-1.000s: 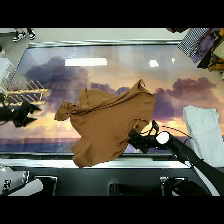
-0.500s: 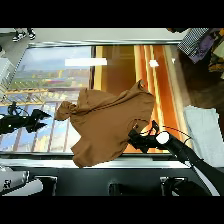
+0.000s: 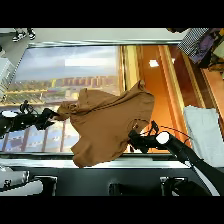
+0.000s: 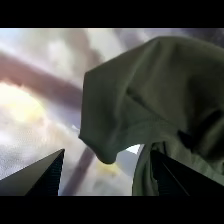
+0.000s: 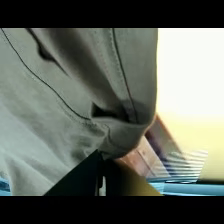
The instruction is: Fold the clothes and pants, and hang the long-sleeved shirts on hangers.
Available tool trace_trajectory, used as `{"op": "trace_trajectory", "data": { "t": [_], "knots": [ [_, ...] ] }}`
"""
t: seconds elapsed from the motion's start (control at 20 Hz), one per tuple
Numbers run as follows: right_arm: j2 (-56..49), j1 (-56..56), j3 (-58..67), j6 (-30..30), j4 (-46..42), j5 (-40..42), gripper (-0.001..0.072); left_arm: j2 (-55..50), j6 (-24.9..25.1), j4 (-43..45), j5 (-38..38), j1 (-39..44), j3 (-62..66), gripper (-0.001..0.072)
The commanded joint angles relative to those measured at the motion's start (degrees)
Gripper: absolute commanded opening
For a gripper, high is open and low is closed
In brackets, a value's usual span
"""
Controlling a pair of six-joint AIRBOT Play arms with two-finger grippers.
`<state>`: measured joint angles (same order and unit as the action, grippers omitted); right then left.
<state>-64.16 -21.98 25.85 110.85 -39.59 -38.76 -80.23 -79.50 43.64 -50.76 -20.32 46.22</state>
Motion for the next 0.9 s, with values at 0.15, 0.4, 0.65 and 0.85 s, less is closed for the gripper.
{"op": "trace_trajectory", "data": {
  "t": [0.15, 0.4, 0.65, 0.85],
  "knots": [
    [1.6, -0.1, 0.0, -0.1, 0.0, -0.3, 0.0029, -1.0, 0.0, -0.3, 4.8, 1.2, 0.0, 0.0597],
    [4.2, -0.1, 0.0, -0.1, 0.0, -0.1, 0.0029, -4.0, 0.0, -0.9, 6.1, 4.3, 0.0, 0.0523],
    [6.6, 0.0, 0.5, -1.9, -0.4, 1.5, 0.0028, -3.4, 0.1, -2.1, 3.6, 4.3, 4.6, 0.0017],
    [12.0, 0.0, 8.6, 2.4, -12.4, 4.5, 0.0027, 0.3, -0.2, -2.1, -3.7, 3.7, 17.9, 0.0017]
  ]
}}
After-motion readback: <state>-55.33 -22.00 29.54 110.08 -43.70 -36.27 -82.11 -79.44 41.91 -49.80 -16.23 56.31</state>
